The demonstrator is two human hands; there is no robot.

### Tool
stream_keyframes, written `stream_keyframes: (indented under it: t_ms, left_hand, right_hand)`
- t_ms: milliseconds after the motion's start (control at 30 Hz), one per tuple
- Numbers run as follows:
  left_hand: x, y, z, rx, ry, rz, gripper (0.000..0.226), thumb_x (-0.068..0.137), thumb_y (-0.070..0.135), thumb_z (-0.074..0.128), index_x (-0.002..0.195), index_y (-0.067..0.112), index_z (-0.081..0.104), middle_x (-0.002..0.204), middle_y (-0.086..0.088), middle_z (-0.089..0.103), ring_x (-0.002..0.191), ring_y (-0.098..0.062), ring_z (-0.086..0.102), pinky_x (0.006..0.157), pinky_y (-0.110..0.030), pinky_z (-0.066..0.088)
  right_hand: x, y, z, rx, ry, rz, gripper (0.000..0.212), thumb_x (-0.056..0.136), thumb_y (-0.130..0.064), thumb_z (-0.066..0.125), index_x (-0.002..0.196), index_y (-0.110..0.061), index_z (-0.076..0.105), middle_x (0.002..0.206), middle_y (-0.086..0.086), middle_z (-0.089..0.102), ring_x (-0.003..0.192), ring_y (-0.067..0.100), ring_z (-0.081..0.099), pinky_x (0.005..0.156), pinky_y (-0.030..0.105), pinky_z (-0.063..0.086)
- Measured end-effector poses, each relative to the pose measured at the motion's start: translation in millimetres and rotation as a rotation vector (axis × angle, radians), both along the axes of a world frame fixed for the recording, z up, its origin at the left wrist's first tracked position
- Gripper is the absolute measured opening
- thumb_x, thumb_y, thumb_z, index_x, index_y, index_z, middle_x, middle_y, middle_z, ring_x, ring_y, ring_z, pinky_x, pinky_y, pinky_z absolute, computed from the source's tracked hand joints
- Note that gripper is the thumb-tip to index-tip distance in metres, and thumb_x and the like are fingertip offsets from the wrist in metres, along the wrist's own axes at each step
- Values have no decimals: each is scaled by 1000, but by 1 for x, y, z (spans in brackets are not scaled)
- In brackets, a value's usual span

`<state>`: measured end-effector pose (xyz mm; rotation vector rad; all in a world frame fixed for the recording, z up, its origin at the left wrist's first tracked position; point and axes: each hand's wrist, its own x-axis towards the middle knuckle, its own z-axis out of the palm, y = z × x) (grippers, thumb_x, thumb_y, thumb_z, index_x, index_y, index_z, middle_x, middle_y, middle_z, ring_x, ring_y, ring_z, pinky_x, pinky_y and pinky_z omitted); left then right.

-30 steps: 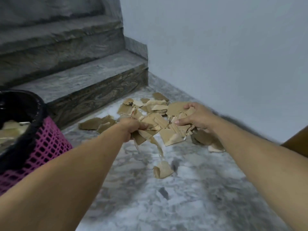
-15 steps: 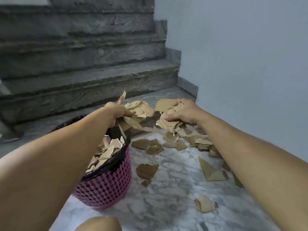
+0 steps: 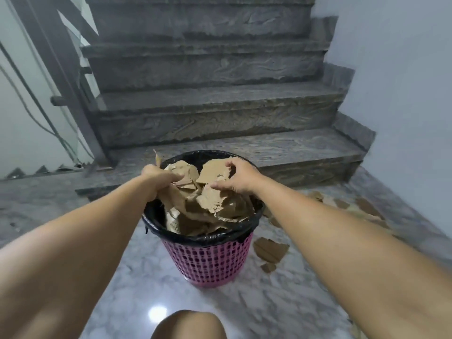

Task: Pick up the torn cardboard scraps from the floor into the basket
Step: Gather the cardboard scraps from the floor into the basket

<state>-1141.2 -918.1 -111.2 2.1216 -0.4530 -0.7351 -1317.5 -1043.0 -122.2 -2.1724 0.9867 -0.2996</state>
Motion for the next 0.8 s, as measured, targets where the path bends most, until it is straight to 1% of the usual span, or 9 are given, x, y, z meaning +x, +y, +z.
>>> stream_keyframes:
  t_ms: [67, 133, 300, 400, 467, 533, 667, 733, 800]
  left_hand:
    - [-7, 2, -4, 78, -4, -106, 76, 70, 45, 82, 123, 0, 50, 112, -15, 59, 94, -30, 62, 72, -37, 55]
    - [-12, 0, -3, 165, -28, -197, 81, 69, 57, 76, 124, 3, 53, 121, -17, 57, 106, -35, 59, 85, -40, 51]
    - [-36, -11, 5, 244, -163, -297, 78, 80, 50, 71, 133, -2, 47, 137, -16, 50, 122, -32, 51, 87, -35, 42]
    - [-52, -16, 10, 274, -231, -330, 87, 81, 50, 70, 141, -4, 36, 144, -15, 44, 129, -33, 46, 94, -36, 41]
    - [-66, -24, 15, 304, -294, -357, 91, 75, 57, 72, 138, -1, 41, 135, -14, 51, 118, -33, 52, 90, -38, 44]
    - [-81, -31, 21, 271, -377, -375, 82, 74, 56, 73, 130, 1, 51, 116, -10, 59, 102, -28, 57, 85, -35, 45]
    - [-142, -67, 33, 85, -513, -431, 58, 76, 46, 75, 118, 8, 64, 110, -9, 67, 96, -22, 62, 83, -32, 50]
    - [-176, -87, 31, 35, -539, -494, 43, 78, 42, 76, 104, 9, 69, 100, -9, 69, 91, -22, 64, 80, -32, 53]
    - [-212, -109, 19, 49, -538, -598, 37, 78, 40, 76, 99, 10, 70, 96, -6, 69, 90, -21, 64, 77, -32, 53]
  right_hand:
    - [-1, -2, -4, -56, 87, 12, 78, 71, -56, 79, 133, -17, 53, 134, 3, 56, 122, 25, 53, 102, 36, 44]
    - [-10, -6, -1, -54, 99, -14, 69, 74, -53, 78, 129, -16, 58, 129, 4, 59, 118, 24, 56, 100, 35, 46]
    - [-47, -32, 11, 47, 8, -125, 44, 78, -37, 80, 111, -13, 63, 104, 8, 68, 93, 25, 70, 86, 44, 58]
    - [-78, -46, 20, 96, -51, -182, 37, 81, -28, 79, 106, -7, 64, 94, 8, 68, 81, 23, 72, 82, 39, 60]
    - [-106, -57, 22, 140, -44, -200, 35, 81, -27, 79, 104, -4, 65, 95, 10, 68, 82, 25, 73, 83, 41, 59]
    - [-130, -65, 22, 181, 23, -192, 30, 81, -30, 79, 97, -8, 66, 93, 8, 69, 86, 24, 73, 80, 42, 61]
    - [-191, -86, 14, 250, 114, -214, 29, 83, -33, 76, 98, -10, 67, 93, 9, 70, 84, 19, 71, 56, 26, 57]
    - [-221, -97, 3, 296, 141, -226, 31, 83, -33, 77, 100, -9, 68, 94, 9, 71, 81, 19, 71, 63, 31, 60]
    - [-254, -111, -14, 347, 193, -230, 31, 83, -31, 77, 100, -8, 69, 96, 10, 72, 81, 20, 70, 73, 37, 61]
